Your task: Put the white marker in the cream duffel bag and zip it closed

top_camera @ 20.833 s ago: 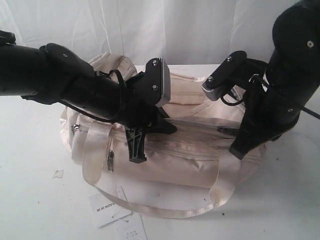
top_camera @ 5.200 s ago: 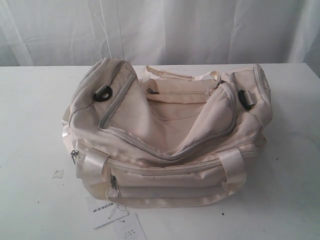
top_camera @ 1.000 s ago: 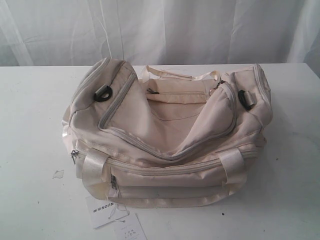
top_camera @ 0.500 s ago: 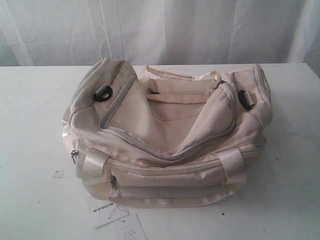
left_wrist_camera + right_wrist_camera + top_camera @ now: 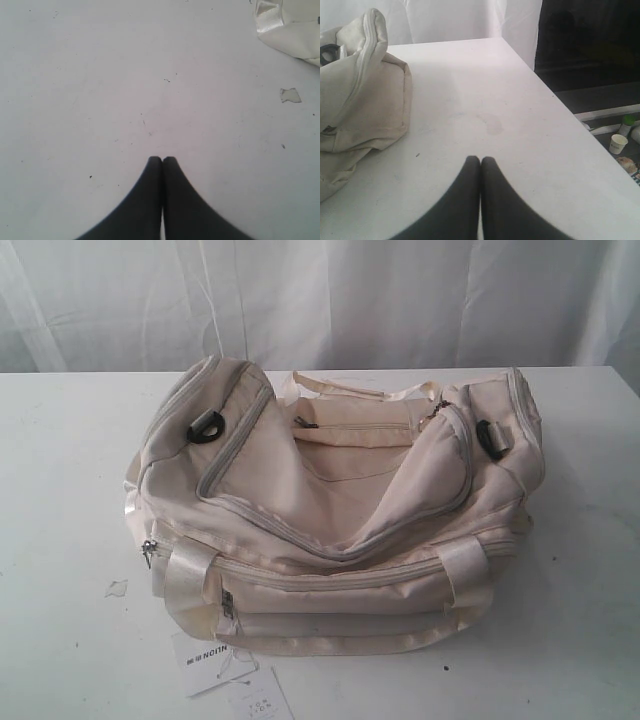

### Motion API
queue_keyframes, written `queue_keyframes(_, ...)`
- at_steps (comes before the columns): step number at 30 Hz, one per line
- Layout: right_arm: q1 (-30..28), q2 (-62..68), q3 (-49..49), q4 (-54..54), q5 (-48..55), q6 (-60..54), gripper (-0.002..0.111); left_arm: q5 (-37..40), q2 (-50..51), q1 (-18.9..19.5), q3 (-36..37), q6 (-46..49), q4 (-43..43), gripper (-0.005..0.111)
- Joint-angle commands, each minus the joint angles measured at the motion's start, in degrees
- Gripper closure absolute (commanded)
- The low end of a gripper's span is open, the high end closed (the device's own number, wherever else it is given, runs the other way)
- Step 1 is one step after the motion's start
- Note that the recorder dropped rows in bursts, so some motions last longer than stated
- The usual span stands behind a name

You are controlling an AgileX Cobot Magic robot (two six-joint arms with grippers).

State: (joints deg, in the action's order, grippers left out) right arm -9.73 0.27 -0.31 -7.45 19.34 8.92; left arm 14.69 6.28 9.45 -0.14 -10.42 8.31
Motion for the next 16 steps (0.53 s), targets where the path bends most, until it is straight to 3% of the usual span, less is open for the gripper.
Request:
queue_keyframes(1,-0.58,-0.27,0.31,0.09,-0.16,0.17,0.108,0.38,-0.12,0.13,0.14,-0.06,-0.52,0.107)
queue_keyframes(16,-0.03,-0.27,0.31,-0.01,-0.07,0.17,0.108,0.38,-0.12,0.13,0.14,-0.06,-0.52,0.107)
